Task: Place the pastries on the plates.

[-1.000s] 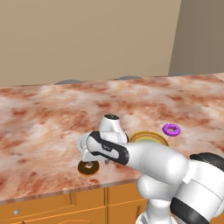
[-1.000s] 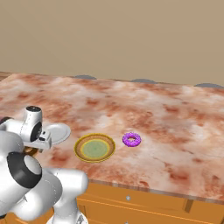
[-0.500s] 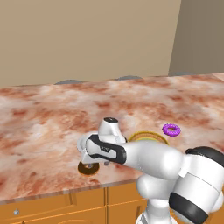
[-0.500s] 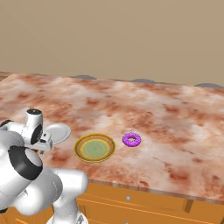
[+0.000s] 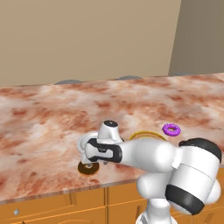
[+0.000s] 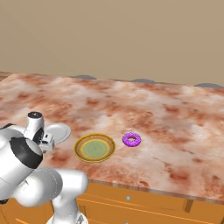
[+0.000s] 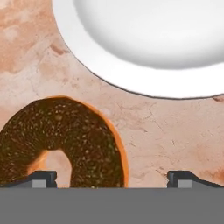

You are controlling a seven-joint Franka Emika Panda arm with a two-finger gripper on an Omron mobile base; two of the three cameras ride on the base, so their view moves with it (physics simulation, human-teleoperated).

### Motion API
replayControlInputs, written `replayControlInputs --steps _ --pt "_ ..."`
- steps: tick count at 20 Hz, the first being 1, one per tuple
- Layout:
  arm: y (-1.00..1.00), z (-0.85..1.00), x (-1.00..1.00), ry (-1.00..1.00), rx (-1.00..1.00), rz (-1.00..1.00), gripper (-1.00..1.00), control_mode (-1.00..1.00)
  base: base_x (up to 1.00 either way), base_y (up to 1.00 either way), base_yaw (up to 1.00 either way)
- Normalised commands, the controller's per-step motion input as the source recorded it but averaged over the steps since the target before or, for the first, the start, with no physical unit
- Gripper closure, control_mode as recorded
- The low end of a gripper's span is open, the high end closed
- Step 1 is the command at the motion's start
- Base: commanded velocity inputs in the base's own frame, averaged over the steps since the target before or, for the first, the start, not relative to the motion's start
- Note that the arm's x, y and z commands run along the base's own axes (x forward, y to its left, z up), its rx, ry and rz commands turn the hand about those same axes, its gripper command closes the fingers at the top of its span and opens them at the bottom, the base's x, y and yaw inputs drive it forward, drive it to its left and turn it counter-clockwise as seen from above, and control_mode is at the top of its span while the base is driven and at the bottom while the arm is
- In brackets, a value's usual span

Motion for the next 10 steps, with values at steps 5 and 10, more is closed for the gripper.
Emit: replayControlInputs --steps 5,10 --pt "0.0 -0.28 0.09 -0.03 0.0 0.0 -1.0 -1.0 0.0 0.0 0.0" --pt "0.0 -0.13 0.0 0.0 0.0 0.0 1.0 -1.0 0.0 0.0 0.0"
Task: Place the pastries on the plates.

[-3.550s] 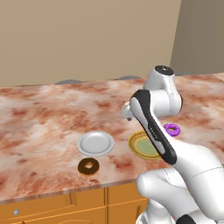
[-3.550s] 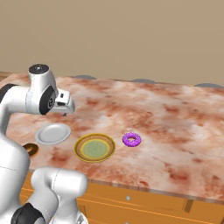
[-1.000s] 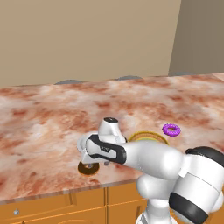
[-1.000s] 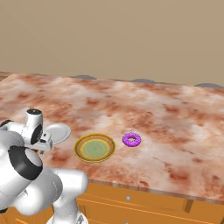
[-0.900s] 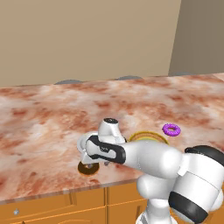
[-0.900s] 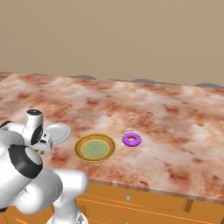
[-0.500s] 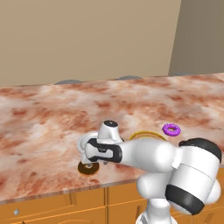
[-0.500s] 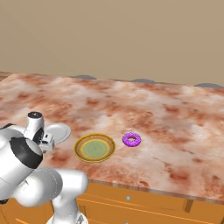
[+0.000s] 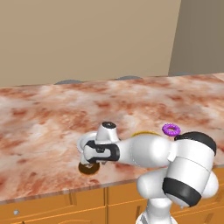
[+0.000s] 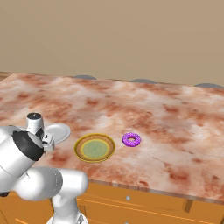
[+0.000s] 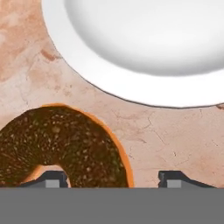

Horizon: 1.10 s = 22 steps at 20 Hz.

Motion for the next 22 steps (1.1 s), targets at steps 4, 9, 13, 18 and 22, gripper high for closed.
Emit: replayControlInputs --steps 4,9,13,18,22 --pt "0.0 0.07 0.0 -0.02 0.01 0.0 1.0 -1.0 0.0 0.0 0.0" --pt "0.0 0.75 0.0 -0.21 0.16 -0.01 1.0 -1.0 0.0 0.0 0.0" --pt "-0.22 0.83 0.2 -0.07 0.14 -0.05 1.0 -1.0 0.0 0.0 0.0" --pt "-0.1 0.07 0.18 0.0 0.0 0.0 1.0 -1.0 0.0 0.0 0.0" --pt "0.01 0.39 0.11 0.01 -0.11 -0.1 1.0 -1.0 0.0 0.0 0.0"
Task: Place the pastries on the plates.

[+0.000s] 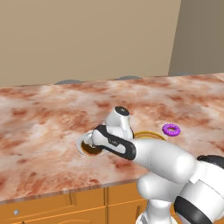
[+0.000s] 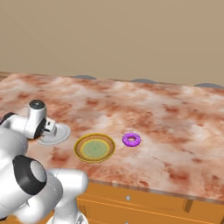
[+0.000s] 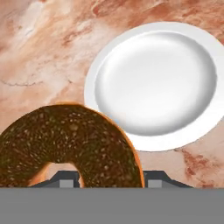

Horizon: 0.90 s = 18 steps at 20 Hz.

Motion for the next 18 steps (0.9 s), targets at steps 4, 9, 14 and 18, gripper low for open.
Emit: replayControlInputs --steps 4,9,14,18 --pt "0.0 0.43 0.0 0.0 -0.33 -0.25 1.0 -1.0 0.0 0.0 0.0" --pt "-0.01 0.0 0.09 0.0 -0.05 -0.02 1.0 -1.0 0.0 0.0 0.0" --pt "-0.06 -0.03 0.57 0.0 0.0 0.04 1.0 -1.0 0.0 0.0 0.0" --pt "-0.12 -0.32 0.53 0.0 0.0 0.05 1.0 -1.0 0.0 0.0 0.0"
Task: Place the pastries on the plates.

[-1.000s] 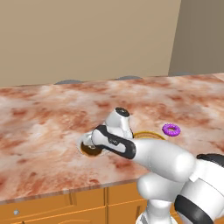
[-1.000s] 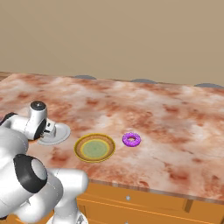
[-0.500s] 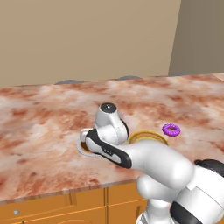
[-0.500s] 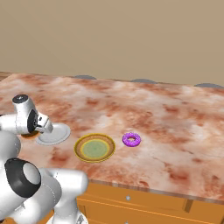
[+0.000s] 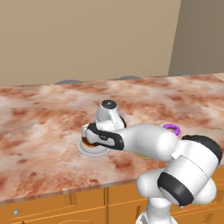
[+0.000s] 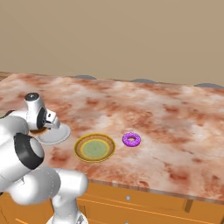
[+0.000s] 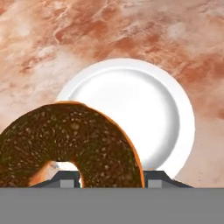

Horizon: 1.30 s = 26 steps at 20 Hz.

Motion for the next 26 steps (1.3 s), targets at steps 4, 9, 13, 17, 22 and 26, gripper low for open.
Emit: replayControlInputs --steps 4,9,13,17,22,26 --pt "-0.07 -0.29 0.32 0.0 0.0 0.04 1.0 -1.0 0.0 0.0 0.0" --pt "-0.15 -0.27 0.33 0.0 0.0 0.04 1.0 -1.0 0.0 0.0 0.0" --pt "-0.07 -0.06 0.11 0.0 0.0 0.0 -1.0 -1.0 0.0 0.0 0.0" --pt "-0.01 0.0 0.0 0.0 0.0 0.0 -1.0 -1.0 0.0 0.0 0.0" --pt "-0.38 0.26 0.0 0.0 0.12 -0.04 -1.0 -1.0 0.0 0.0 0.0" --pt "-0.95 0.37 0.0 0.0 0.01 -0.13 -1.0 -1.0 0.0 0.0 0.0"
